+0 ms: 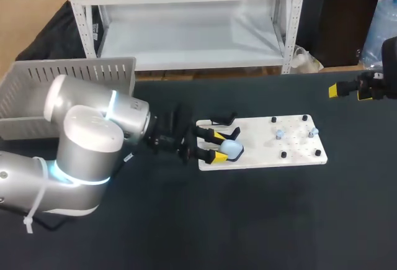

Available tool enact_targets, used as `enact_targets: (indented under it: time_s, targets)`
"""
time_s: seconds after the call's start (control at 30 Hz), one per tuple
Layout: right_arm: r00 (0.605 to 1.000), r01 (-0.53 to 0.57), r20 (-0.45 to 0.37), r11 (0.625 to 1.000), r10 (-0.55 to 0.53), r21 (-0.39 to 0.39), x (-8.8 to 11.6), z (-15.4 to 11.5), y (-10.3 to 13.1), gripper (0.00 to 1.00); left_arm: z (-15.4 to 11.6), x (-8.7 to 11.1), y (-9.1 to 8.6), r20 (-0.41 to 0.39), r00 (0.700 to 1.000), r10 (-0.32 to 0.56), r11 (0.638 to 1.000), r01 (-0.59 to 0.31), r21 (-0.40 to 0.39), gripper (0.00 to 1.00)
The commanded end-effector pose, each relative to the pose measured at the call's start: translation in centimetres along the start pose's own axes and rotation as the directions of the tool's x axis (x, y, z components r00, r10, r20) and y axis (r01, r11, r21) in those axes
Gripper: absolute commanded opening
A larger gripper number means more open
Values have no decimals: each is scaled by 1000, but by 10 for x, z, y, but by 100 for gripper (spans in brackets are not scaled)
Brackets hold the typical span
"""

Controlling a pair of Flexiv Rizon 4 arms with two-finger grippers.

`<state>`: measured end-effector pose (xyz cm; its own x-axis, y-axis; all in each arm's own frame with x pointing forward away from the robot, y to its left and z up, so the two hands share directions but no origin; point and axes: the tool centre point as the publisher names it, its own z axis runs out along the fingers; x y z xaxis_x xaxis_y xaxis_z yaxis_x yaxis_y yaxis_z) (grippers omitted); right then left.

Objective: Pick up each earbud case from the left stands, insert the matching earbuds, close the lid, and place the case in the box.

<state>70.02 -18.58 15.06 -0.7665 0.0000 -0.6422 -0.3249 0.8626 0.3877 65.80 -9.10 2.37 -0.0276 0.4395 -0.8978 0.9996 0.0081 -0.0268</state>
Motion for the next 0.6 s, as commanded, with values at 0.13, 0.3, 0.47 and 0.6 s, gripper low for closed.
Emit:
enact_targets:
  time_s: [0.13,0.3,0.47,0.6]
  targets:
    - [1000,1,0,1000,-1,-1,0,0,0,100,6,2,2,3,1000,4,1000,-4,-3,56]
    - [1000,1,0,1000,-1,-1,0,0,0,100,8,2,3,3,1000,5,1000,-5,-5,56]
    - [1000,1,0,1000,-1,-1,0,0,0,100,9,2,3,2,1000,6,1000,-6,-5,55]
    - [1000,1,0,1000,-1,-1,0,0,0,100,10,2,3,1,1000,3,1000,-3,-5,54]
